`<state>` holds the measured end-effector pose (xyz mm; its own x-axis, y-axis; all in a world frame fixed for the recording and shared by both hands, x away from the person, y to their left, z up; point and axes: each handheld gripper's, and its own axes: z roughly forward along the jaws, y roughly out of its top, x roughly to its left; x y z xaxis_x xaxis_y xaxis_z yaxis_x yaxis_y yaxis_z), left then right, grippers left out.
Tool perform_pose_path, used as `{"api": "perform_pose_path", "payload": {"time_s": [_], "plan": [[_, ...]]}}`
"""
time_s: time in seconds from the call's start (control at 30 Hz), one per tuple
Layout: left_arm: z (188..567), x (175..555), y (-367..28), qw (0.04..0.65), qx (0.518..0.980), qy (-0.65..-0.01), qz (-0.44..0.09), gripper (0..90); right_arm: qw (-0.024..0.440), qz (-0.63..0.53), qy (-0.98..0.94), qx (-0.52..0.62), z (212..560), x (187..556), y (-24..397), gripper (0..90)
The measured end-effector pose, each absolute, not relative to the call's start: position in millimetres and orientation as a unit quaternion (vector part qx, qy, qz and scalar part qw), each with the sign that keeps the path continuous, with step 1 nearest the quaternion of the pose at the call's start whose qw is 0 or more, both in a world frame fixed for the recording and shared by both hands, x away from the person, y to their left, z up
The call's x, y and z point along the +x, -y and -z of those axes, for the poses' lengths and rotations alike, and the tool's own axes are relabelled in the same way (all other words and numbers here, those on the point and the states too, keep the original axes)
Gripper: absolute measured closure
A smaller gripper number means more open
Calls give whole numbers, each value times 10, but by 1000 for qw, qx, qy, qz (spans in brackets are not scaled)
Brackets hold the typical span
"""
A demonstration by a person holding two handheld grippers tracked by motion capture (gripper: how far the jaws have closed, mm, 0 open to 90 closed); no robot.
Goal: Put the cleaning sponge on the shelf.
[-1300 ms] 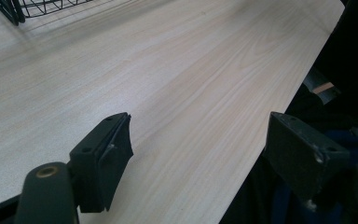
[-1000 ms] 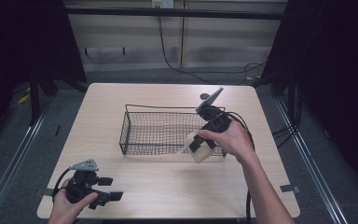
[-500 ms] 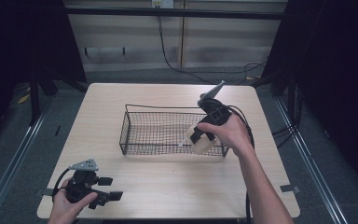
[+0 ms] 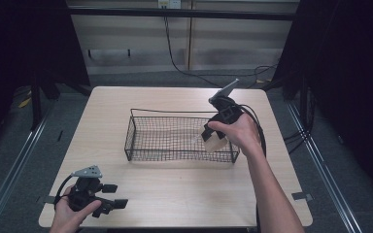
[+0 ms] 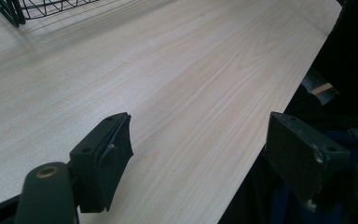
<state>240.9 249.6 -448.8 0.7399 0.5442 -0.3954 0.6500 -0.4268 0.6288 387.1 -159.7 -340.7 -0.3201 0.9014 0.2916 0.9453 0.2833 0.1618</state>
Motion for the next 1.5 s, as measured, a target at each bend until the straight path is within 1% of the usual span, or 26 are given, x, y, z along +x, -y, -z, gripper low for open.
{"api": "perform_pose_path", "payload": {"time_s": [0.5,1.07,1.5], "plan": [[4487,2411,-2501,400,842,-355,65,225,74,148,774,-612,3556,4050,1752,312],[4490,2415,-2502,398,843,-355,69,225,73,144,753,-638,3719,4125,1921,312],[4491,2416,-2503,398,843,-355,70,219,66,147,733,-661,3868,4151,1969,312]]}}
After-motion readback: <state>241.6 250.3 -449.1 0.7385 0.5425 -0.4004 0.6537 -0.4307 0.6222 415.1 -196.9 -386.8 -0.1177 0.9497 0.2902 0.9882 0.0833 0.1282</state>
